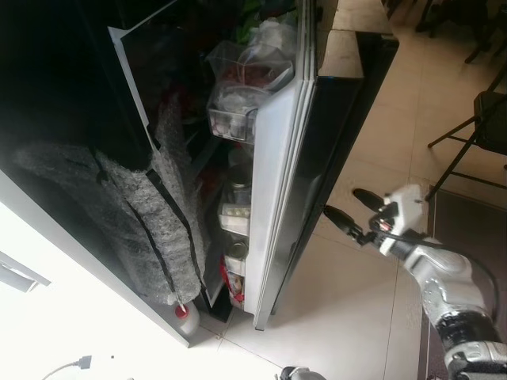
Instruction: Restocking fridge
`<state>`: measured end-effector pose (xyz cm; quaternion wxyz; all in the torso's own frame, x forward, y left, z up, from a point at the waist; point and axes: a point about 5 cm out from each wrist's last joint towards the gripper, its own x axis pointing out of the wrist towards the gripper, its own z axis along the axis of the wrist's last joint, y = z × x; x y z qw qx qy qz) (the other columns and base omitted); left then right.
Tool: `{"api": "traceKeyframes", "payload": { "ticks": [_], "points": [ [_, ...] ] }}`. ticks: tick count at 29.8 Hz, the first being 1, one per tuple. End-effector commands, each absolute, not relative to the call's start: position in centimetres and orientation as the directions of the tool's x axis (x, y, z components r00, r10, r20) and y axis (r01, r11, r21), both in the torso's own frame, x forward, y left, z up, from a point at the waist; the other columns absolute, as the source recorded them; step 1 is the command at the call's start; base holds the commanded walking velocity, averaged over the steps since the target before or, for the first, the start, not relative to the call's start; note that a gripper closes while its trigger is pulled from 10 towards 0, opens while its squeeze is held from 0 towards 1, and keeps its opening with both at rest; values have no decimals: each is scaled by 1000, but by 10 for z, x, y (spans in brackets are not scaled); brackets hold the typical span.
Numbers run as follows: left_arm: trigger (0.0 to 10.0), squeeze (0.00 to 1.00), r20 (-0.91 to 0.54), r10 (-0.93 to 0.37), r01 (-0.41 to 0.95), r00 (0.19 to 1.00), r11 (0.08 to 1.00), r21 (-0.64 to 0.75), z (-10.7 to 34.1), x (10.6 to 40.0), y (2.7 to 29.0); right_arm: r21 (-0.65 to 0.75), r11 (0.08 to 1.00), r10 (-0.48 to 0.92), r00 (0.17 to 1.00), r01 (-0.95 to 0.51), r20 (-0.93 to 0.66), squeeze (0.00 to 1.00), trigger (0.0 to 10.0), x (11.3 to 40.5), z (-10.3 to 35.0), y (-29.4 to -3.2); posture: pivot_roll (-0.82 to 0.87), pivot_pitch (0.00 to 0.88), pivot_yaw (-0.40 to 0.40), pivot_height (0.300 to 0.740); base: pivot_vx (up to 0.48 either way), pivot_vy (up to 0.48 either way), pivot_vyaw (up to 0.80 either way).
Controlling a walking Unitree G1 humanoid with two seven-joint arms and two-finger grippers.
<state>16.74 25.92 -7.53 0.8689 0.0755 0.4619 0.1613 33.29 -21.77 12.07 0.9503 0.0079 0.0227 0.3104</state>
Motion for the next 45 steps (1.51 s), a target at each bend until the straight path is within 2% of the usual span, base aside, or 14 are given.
{"api": "traceKeyframes", "payload": {
  "ticks": [1, 8, 23, 41, 45],
  "points": [
    [10000, 0, -797, 343, -192, 497, 939, 285, -80, 157, 259, 20, 806, 592, 805, -592, -50, 0, 10000, 334, 120, -217, -216, 127, 25, 740, 0, 0, 0],
    [10000, 0, -797, 347, -196, 494, 938, 287, -80, 158, 259, 21, 808, 589, 807, -589, -31, 0, 10000, 341, 125, -212, -210, 133, 19, 740, 0, 0, 0],
    [10000, 0, -800, 344, -205, 492, 939, 277, -81, 157, 255, -3, 760, 649, 760, -649, 14, 0, 10000, 358, 147, -191, -212, 148, 5, 740, 0, 0, 0],
    [10000, 0, -796, 339, -201, 501, 941, 274, -81, 160, 251, -46, 656, 754, 652, -753, 79, 0, 10000, 375, 174, -139, -223, 144, 5, 740, 0, 0, 0],
    [10000, 0, -796, 339, -201, 502, 941, 274, -81, 160, 251, -53, 645, 764, 641, -762, 79, 0, 10000, 375, 175, -135, -221, 141, 4, 740, 0, 0, 0]
  ]
}}
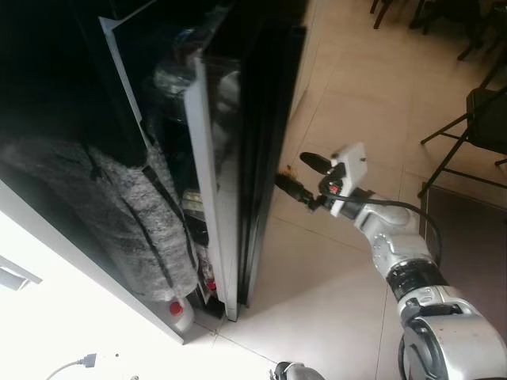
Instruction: Restocking fridge
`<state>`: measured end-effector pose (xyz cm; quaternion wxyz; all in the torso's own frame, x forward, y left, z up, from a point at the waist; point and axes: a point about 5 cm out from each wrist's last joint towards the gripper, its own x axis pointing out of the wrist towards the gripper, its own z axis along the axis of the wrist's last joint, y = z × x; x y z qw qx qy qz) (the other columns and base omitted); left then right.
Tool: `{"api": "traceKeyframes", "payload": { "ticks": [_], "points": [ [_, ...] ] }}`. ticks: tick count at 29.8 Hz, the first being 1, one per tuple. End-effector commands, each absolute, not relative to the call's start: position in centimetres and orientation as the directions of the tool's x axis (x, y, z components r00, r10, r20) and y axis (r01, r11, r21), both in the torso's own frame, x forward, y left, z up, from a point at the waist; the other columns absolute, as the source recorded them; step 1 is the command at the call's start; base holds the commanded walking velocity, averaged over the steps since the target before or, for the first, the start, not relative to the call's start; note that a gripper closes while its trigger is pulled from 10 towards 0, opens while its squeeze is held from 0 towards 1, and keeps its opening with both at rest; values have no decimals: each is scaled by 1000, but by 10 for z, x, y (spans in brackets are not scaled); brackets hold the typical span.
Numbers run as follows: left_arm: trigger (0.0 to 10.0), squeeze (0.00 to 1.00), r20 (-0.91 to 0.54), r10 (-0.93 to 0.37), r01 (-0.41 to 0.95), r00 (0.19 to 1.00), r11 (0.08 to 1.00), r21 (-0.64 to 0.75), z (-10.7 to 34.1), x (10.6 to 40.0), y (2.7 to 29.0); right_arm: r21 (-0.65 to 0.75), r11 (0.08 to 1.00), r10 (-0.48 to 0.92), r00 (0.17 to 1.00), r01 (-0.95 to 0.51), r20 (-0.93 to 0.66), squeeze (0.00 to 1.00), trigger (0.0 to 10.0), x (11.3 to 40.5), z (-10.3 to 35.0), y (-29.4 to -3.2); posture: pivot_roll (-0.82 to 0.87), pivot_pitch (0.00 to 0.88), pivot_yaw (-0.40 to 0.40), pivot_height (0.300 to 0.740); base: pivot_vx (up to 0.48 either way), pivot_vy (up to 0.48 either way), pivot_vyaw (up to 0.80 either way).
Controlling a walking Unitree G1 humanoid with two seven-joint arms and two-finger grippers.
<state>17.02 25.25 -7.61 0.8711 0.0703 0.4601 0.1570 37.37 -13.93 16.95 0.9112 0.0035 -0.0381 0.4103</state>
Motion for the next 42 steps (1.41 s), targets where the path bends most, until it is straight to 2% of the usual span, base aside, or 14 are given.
{"api": "traceKeyframes", "payload": {
  "ticks": [1, 7, 11, 21, 24, 38, 42],
  "points": [
    [10000, 0, -795, 339, -202, 503, 940, 273, -81, 161, 251, -61, 635, 772, 631, -770, 78, 0, 10000, 376, 177, -132, -221, 140, 4, 740, 0, 0, 0],
    [10000, 0, -794, 340, -204, 505, 940, 272, -81, 162, 250, -72, 611, 791, 604, -788, 104, 0, 10000, 381, 191, -123, -225, 136, 3, 740, 0, 0, 0],
    [10000, 0, -793, 338, -206, 508, 941, 269, -80, 163, 249, -79, 557, 829, 547, -827, 119, 0, 10000, 383, 202, -107, -223, 129, -2, 740, 0, 0, 0],
    [10000, 0, -790, 338, -216, 511, 940, 263, -80, 165, 248, -87, 498, 865, 487, -863, 123, 0, 10000, 383, 209, -87, -203, 123, -6, 740, 0, 0, 0],
    [10000, 0, -790, 342, -217, 510, 939, 266, -80, 165, 249, -86, 456, 887, 444, -886, 125, 0, 10000, 383, 213, -74, -205, 122, -4, 740, 0, 0, 0],
    [10000, 0, -792, 337, -209, 509, 941, 266, -81, 163, 247, -105, 411, 910, 402, -906, 99, 0, 10000, 382, 217, -51, -196, 119, -11, 740, 0, 0, 0],
    [10000, 0, -793, 338, -210, 506, 941, 267, -82, 162, 247, -91, 423, 903, 411, -902, 122, 0, 10000, 384, 224, -44, -186, 116, -12, 740, 0, 0, 0]
  ]
}}
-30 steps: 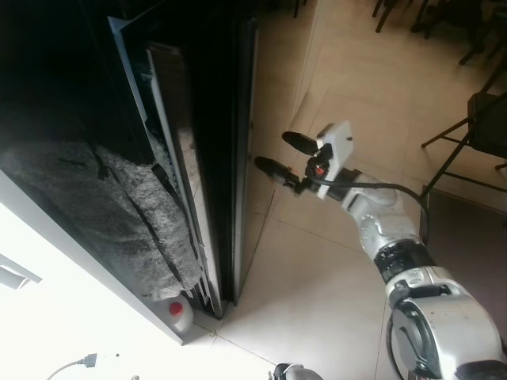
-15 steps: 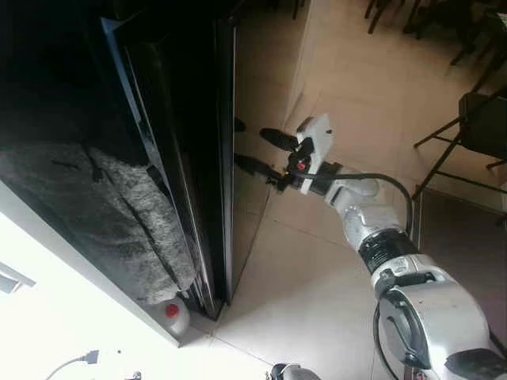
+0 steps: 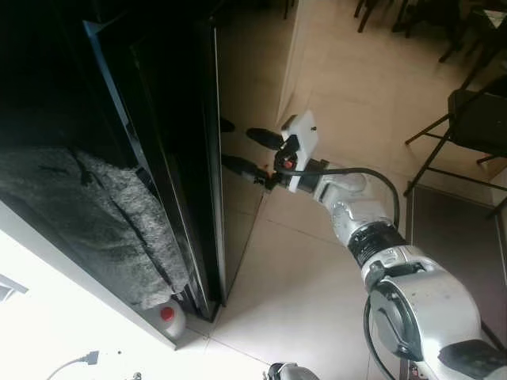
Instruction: Restocking fridge
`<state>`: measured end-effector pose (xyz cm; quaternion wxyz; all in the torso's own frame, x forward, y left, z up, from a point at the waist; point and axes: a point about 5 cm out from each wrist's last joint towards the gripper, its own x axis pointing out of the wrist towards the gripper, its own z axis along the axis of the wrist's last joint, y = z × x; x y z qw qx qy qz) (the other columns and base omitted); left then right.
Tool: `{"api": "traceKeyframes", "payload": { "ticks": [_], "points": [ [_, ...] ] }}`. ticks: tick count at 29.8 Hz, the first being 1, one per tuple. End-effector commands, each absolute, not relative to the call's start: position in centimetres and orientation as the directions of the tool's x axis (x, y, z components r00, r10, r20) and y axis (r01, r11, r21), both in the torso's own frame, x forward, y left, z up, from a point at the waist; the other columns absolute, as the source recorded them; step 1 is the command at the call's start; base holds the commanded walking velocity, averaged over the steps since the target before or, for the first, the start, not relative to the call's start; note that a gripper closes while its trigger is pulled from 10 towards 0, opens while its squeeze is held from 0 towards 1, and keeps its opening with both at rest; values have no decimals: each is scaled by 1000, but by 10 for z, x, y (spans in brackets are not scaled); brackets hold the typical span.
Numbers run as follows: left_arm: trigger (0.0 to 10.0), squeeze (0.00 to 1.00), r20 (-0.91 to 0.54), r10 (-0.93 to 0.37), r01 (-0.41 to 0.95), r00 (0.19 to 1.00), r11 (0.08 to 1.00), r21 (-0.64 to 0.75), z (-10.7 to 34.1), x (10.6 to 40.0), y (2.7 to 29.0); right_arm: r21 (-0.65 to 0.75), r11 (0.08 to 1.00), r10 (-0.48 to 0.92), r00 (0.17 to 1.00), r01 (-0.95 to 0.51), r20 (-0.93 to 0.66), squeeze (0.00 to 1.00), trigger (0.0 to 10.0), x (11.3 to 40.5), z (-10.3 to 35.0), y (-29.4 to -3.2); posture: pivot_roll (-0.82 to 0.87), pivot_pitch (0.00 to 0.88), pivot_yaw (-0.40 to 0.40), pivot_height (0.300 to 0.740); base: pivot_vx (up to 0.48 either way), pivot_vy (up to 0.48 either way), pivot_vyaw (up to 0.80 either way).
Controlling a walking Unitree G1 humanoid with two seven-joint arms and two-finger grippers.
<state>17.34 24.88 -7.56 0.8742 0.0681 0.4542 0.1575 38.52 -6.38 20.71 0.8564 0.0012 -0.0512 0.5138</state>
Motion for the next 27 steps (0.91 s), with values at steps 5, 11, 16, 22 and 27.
{"api": "traceKeyframes", "payload": {
  "ticks": [5, 11, 16, 22, 27],
  "points": [
    [10000, 0, -793, 340, -213, 505, 940, 268, -82, 161, 247, -89, 412, 907, 399, -907, 131, 0, 10000, 383, 227, -33, -172, 112, -10, 740, 0, 0, 0],
    [10000, 0, -791, 343, -212, 506, 939, 272, -81, 161, 249, -79, 396, 914, 385, -915, 128, 0, 10000, 380, 227, -19, -162, 108, -9, 740, 0, 0, 0],
    [10000, 0, -790, 343, -210, 508, 939, 272, -81, 162, 250, -76, 428, 899, 416, -901, 136, 0, 10000, 382, 227, -21, -170, 110, -7, 740, 0, 0, 0],
    [10000, 0, -793, 336, -200, 508, 942, 270, -81, 162, 248, -80, 463, 882, 449, -883, 146, 0, 10000, 385, 229, -29, -181, 110, -5, 740, 0, 0, 0],
    [10000, 0, -793, 328, -194, 514, 944, 265, -81, 163, 245, -115, 561, 824, 541, -820, 165, 0, 10000, 392, 230, -52, -188, 120, -4, 740, 0, 0, 0]
  ]
}}
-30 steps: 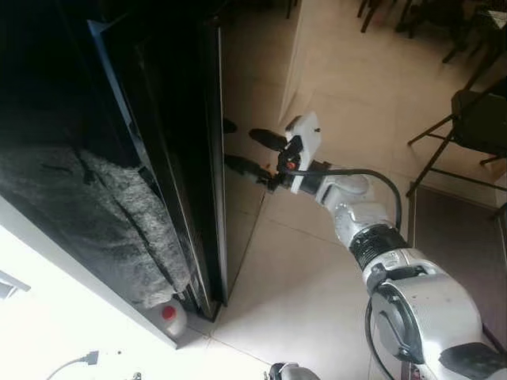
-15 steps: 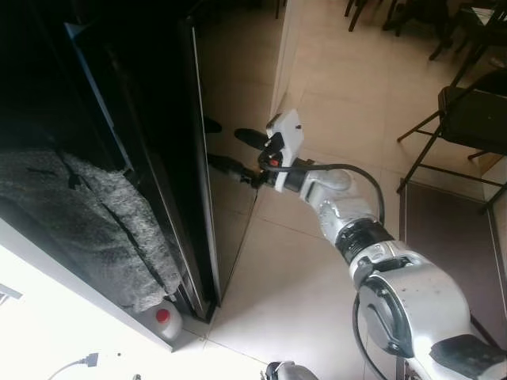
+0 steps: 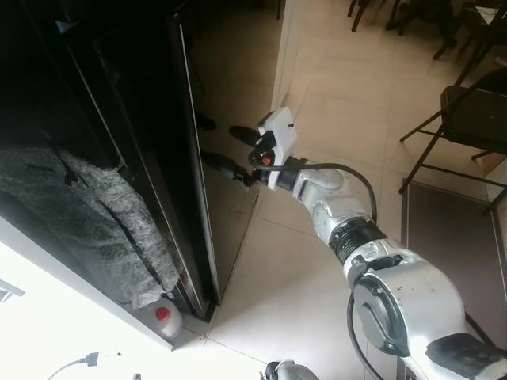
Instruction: Restocking fridge
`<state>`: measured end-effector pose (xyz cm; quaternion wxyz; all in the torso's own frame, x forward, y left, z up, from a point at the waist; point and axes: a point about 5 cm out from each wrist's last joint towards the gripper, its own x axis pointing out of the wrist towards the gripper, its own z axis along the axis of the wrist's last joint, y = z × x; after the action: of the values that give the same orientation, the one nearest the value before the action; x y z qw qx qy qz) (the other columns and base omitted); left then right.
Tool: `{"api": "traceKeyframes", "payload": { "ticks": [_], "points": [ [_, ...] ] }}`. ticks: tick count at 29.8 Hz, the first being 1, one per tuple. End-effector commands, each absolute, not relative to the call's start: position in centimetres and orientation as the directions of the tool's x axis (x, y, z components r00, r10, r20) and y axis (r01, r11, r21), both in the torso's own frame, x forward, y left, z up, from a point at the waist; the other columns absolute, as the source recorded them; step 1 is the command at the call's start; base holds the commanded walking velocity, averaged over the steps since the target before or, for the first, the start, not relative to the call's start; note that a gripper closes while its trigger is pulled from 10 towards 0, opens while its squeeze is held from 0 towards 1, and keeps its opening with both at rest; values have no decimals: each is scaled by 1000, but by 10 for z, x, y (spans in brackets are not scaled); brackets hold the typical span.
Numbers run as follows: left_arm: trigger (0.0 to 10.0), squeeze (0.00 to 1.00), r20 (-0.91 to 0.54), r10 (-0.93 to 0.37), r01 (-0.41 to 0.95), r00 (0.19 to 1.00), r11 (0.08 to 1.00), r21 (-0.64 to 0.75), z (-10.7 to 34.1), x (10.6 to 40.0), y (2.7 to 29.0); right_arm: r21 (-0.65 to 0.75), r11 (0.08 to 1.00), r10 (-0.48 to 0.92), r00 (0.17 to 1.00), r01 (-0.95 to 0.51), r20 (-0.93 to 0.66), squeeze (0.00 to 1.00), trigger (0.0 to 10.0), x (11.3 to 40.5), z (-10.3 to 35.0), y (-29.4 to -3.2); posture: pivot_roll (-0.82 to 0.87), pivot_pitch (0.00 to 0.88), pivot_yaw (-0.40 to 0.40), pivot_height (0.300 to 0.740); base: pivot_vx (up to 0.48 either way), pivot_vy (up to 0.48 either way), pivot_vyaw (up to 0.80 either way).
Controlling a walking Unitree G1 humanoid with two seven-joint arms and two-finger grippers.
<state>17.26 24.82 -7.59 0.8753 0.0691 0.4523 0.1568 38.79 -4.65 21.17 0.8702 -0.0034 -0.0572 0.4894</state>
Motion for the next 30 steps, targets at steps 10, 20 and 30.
{"api": "traceKeyframes", "payload": {
  "ticks": [10, 20, 30],
  "points": [
    [10000, 0, -798, 323, -187, 509, 946, 264, -82, 163, 243, -126, 716, 695, 683, -687, 225, 0, 10000, 377, 199, -137, -228, 144, -7, 740, 0, 0, 0],
    [10000, 0, -799, 320, -175, 509, 947, 268, -83, 162, 243, 78, 960, 274, 961, -270, -40, 0, 10000, 315, 81, -245, -235, 140, -1, 740, 0, 0, 0],
    [10000, 0, -791, 317, -167, 523, 948, 269, -80, 168, 243, 80, 979, -53, 621, 185, -782, 0, 10000, 169, -78, -239, -210, 131, 10, 740, 0, 0, 0]
  ]
}}
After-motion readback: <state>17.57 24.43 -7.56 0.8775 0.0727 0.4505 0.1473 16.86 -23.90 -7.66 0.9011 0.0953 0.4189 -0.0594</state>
